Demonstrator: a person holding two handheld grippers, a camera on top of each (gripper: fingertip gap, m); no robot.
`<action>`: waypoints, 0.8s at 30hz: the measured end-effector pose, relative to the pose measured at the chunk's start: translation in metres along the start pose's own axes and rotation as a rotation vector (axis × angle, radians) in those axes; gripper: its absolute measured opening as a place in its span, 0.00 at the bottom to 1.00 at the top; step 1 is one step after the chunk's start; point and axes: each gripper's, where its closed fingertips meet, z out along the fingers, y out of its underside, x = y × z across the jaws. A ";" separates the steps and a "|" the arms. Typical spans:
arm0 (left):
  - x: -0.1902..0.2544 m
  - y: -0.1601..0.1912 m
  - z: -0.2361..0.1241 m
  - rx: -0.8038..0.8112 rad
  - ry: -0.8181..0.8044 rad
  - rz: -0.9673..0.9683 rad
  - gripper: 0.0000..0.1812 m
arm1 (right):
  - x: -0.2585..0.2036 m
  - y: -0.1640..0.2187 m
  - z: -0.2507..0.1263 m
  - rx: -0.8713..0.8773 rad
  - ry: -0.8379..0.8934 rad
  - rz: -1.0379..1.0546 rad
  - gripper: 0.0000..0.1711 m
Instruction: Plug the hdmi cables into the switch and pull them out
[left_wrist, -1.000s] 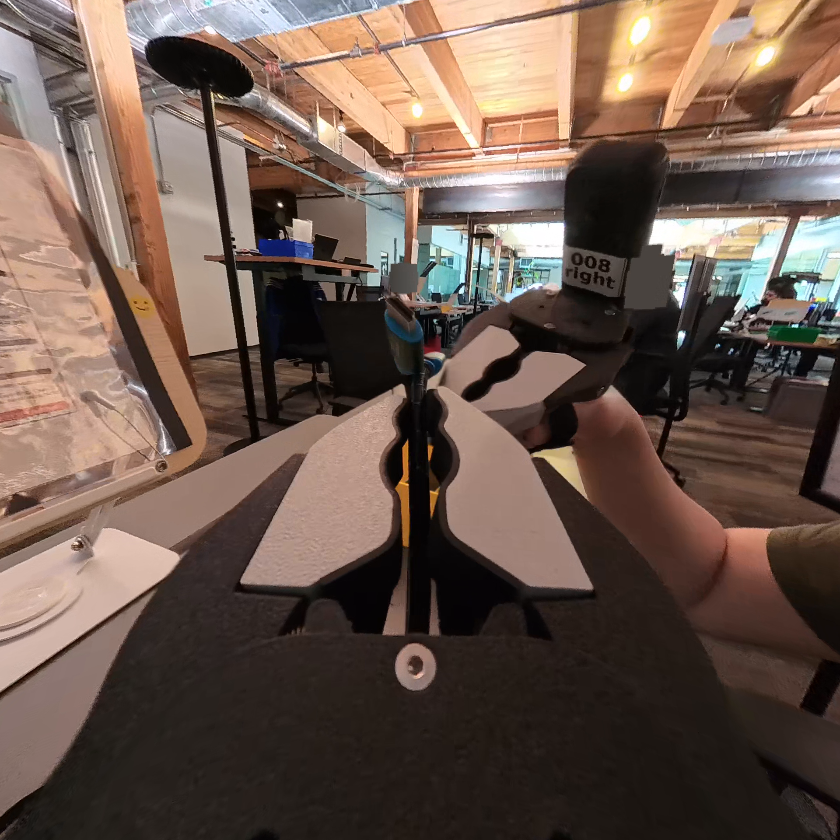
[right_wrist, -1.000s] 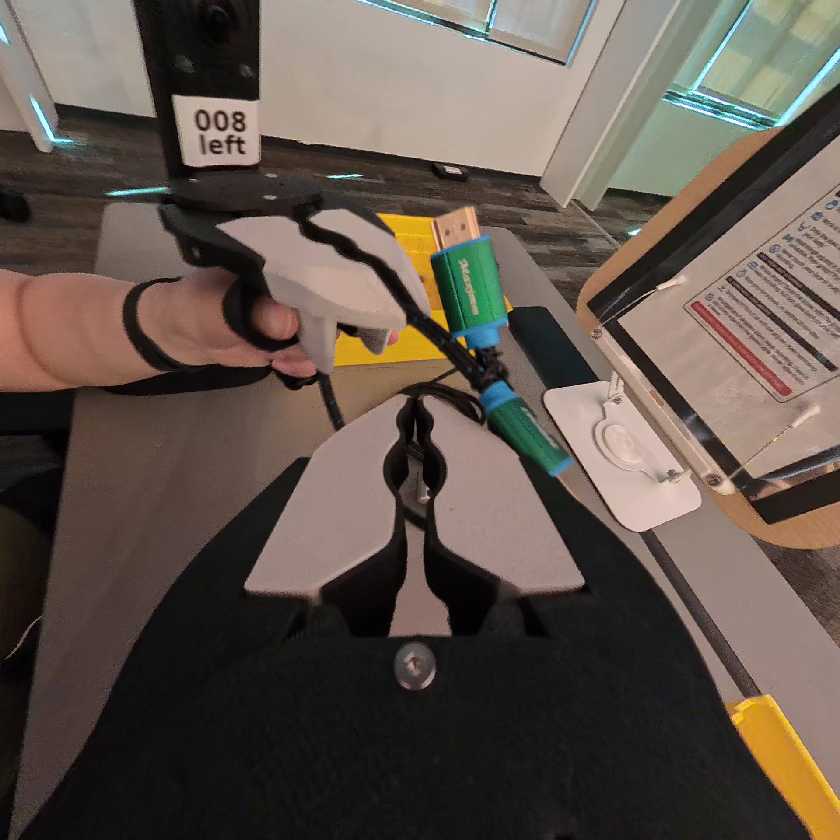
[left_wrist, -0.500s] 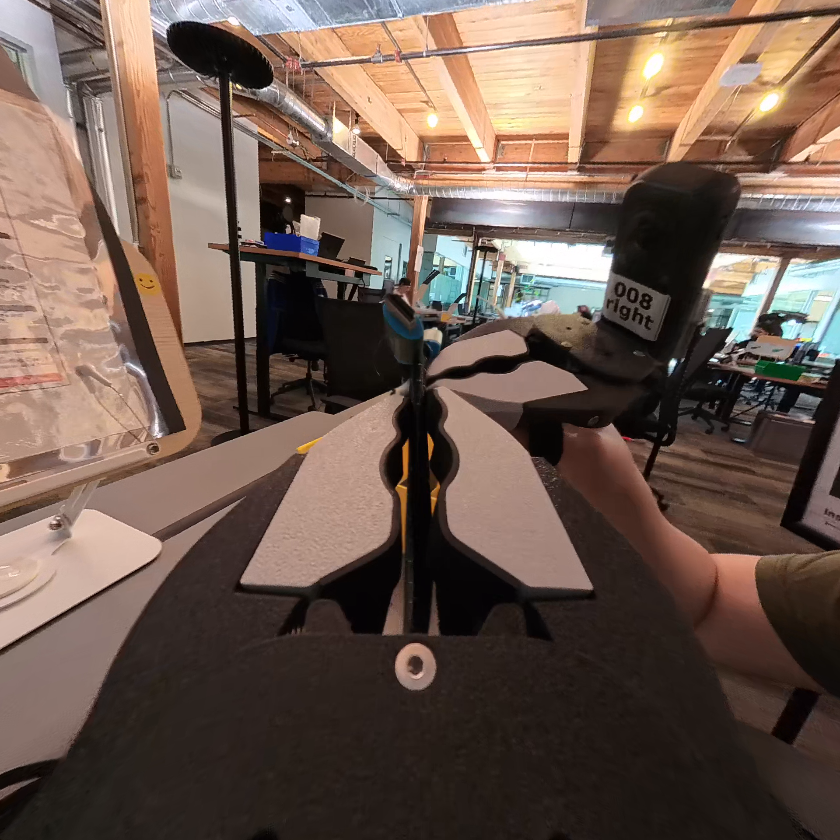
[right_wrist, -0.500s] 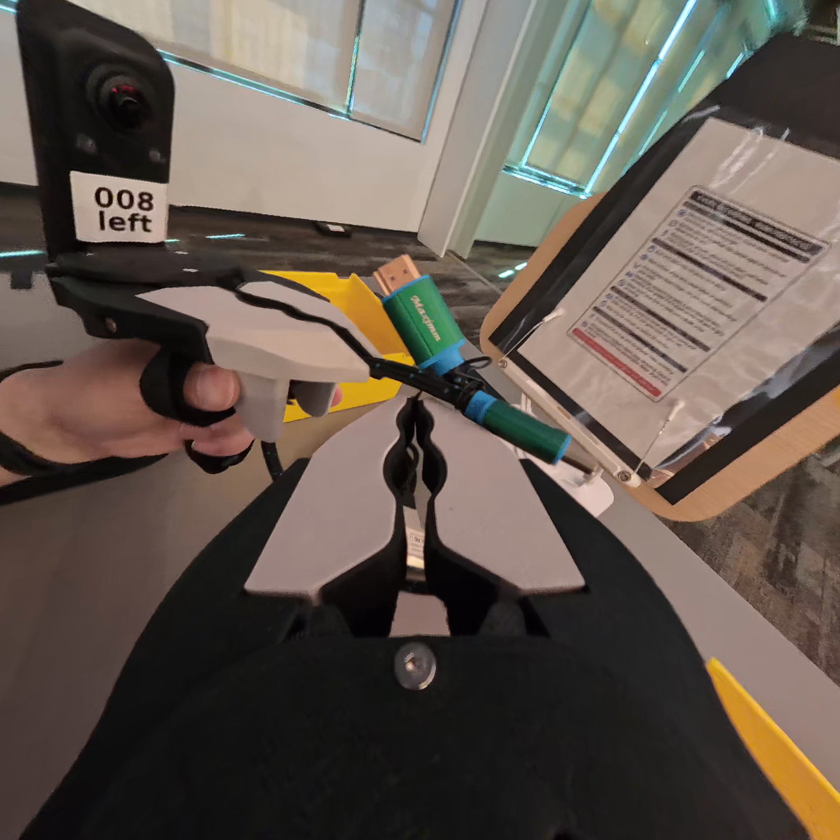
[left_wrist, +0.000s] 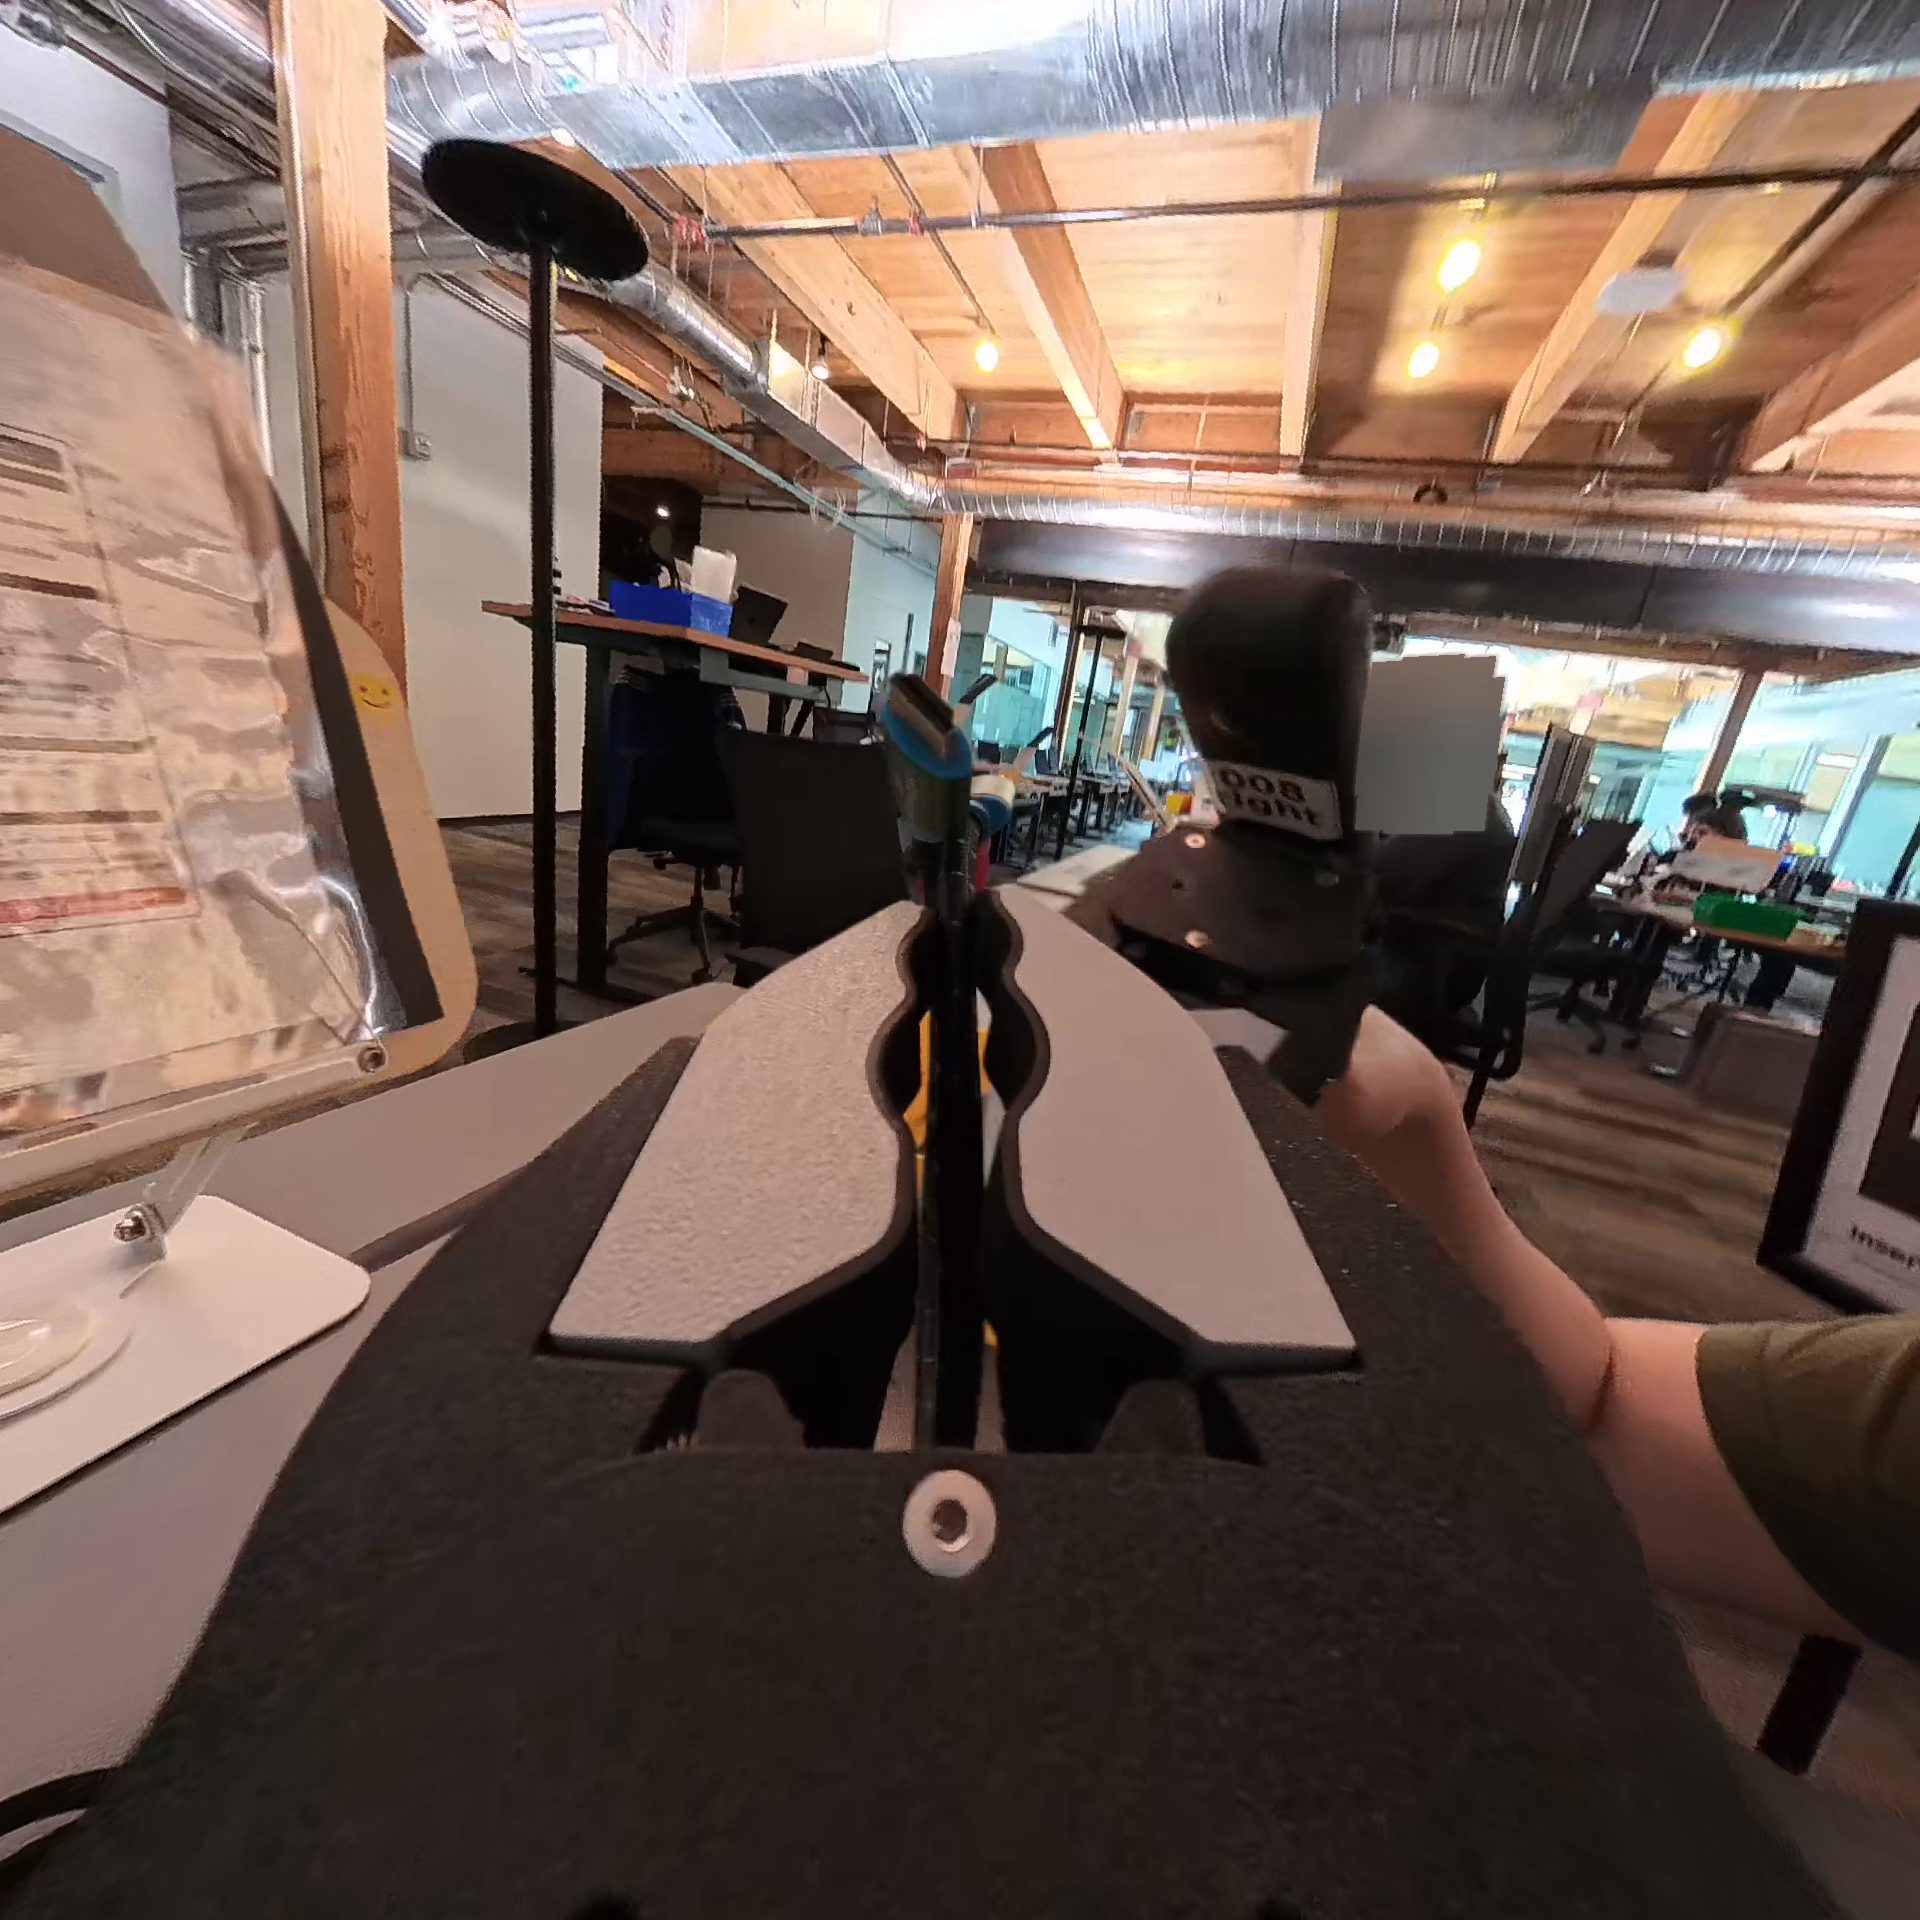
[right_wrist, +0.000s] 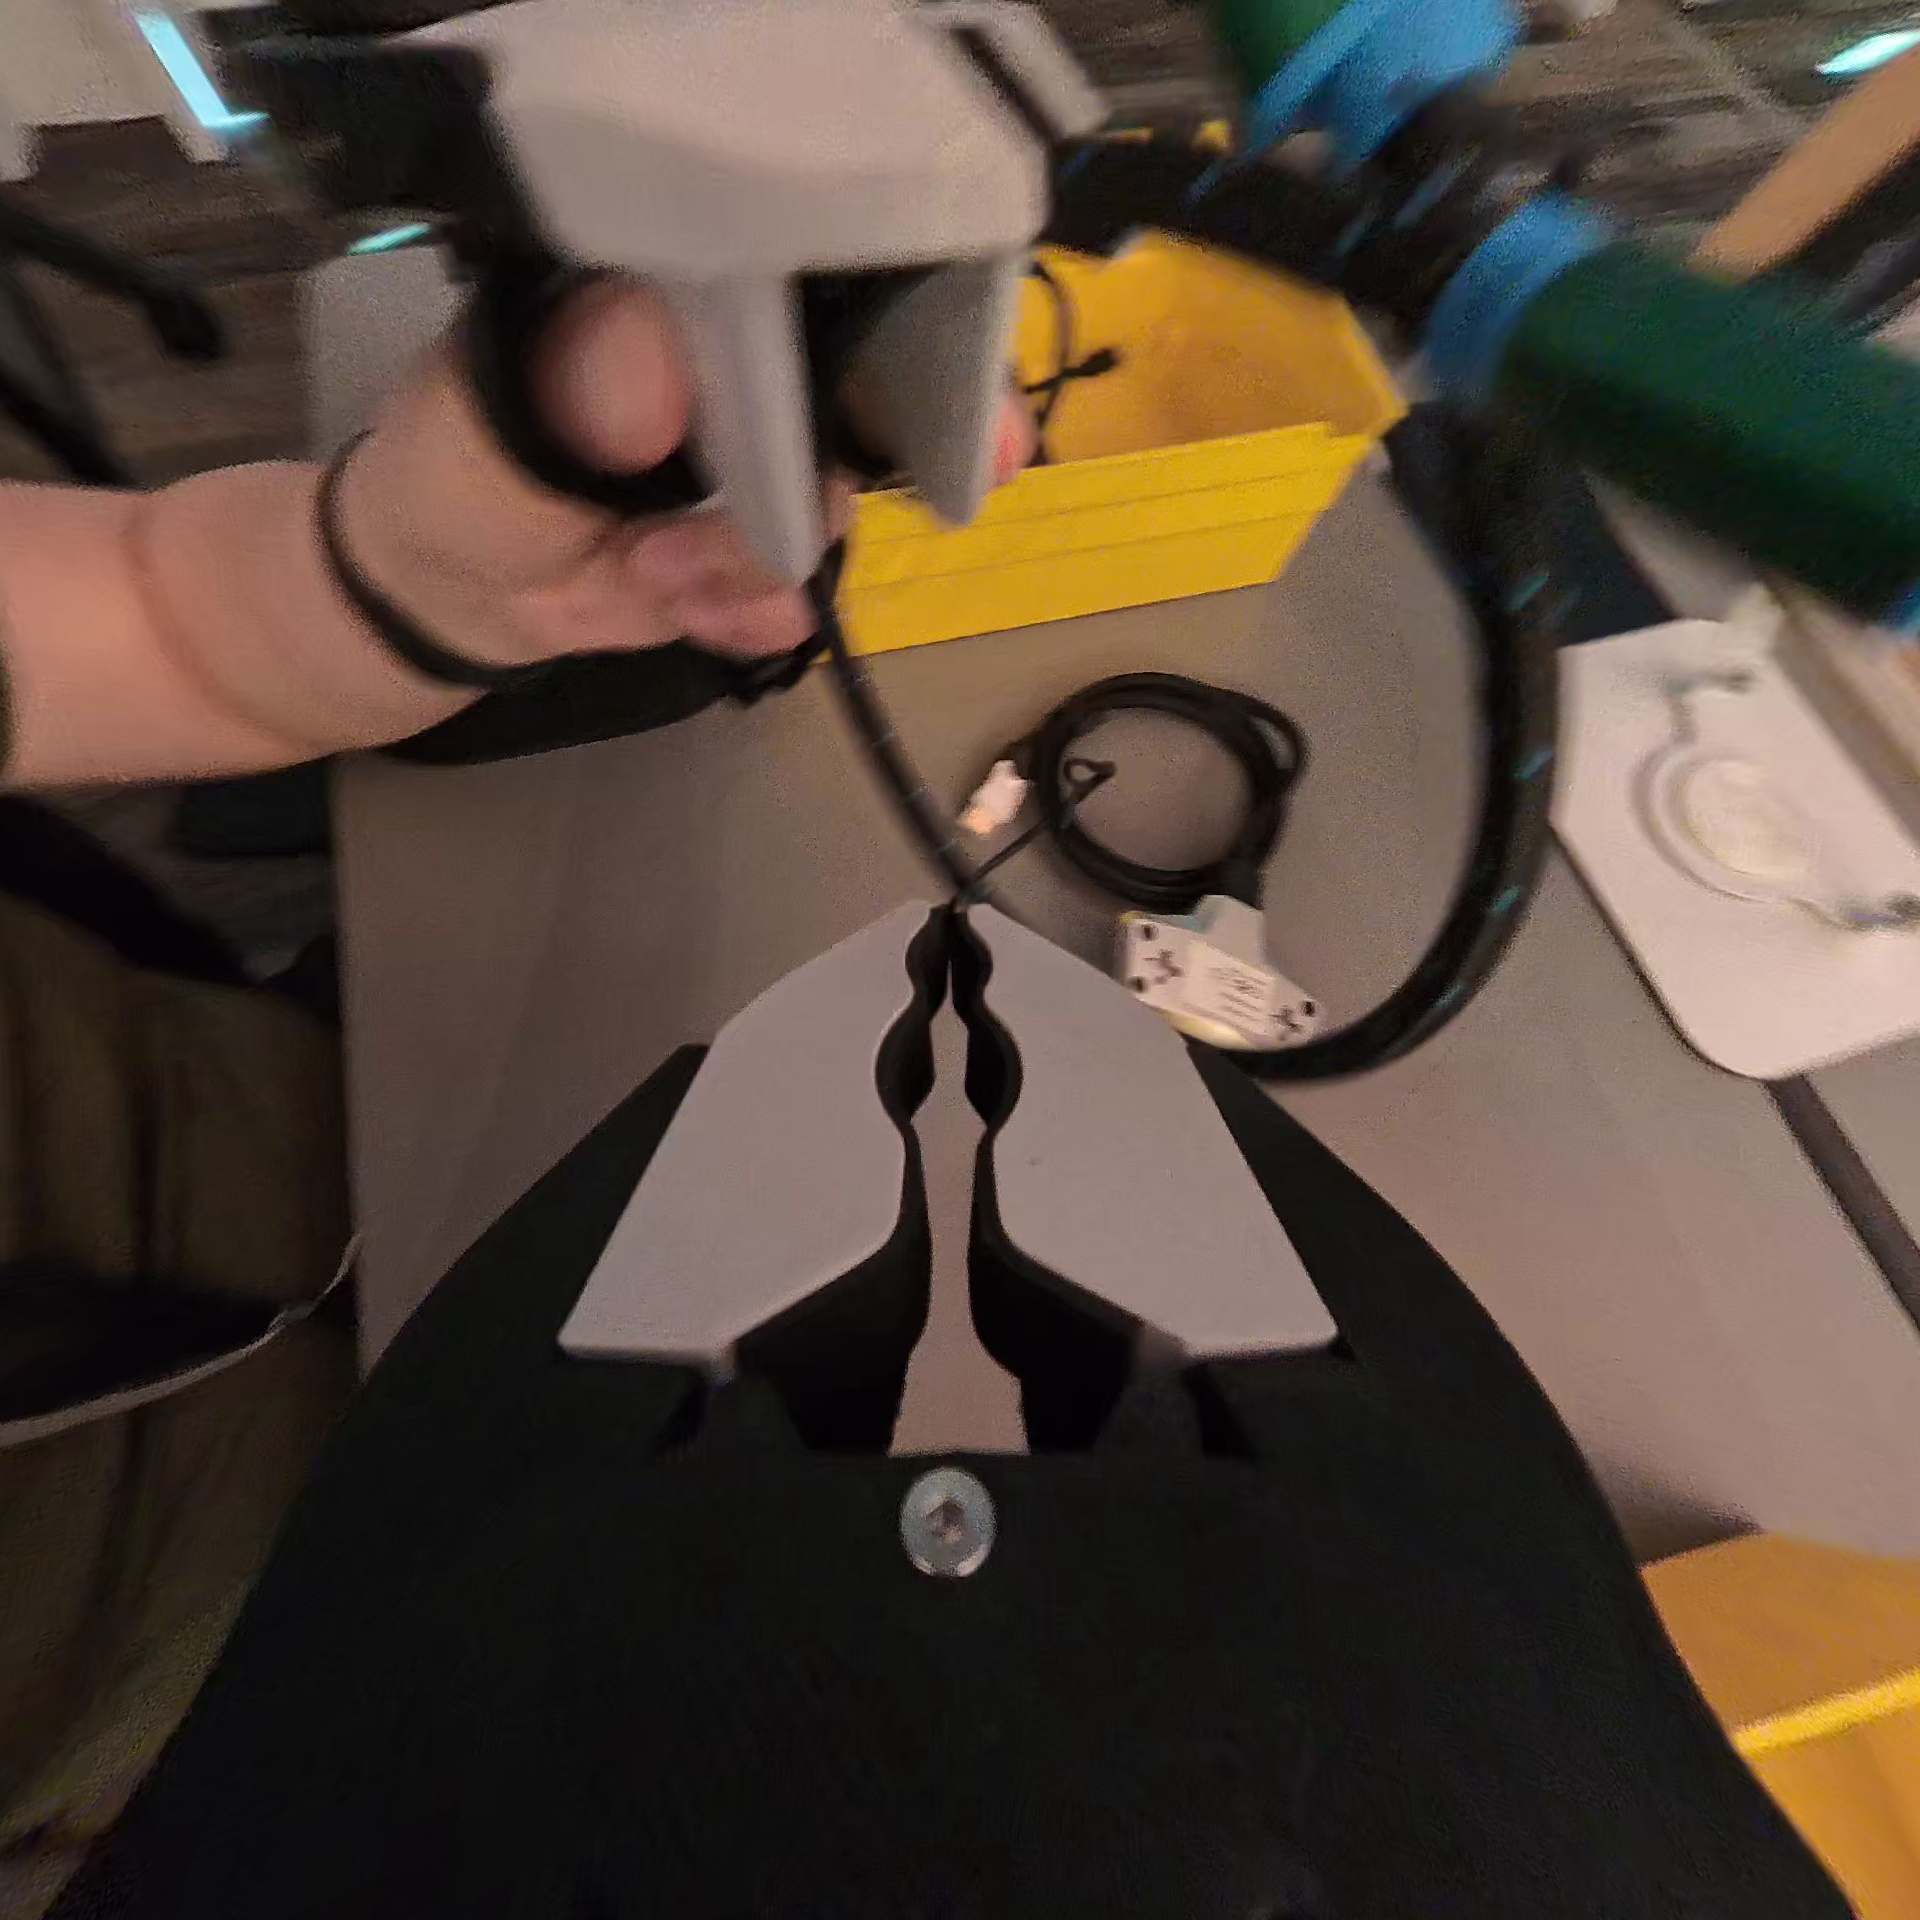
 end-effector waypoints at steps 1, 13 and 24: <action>-0.004 -0.005 -0.003 0.006 -0.012 0.006 0.04 | -0.009 0.000 -0.006 0.001 -0.058 -0.002 0.01; -0.016 -0.026 -0.014 -0.019 -0.096 0.183 0.03 | 0.098 0.153 -0.339 0.048 0.967 0.373 0.01; -0.018 -0.017 -0.006 -0.051 -0.098 0.181 0.03 | 0.075 0.475 -0.439 -0.587 1.117 0.387 0.01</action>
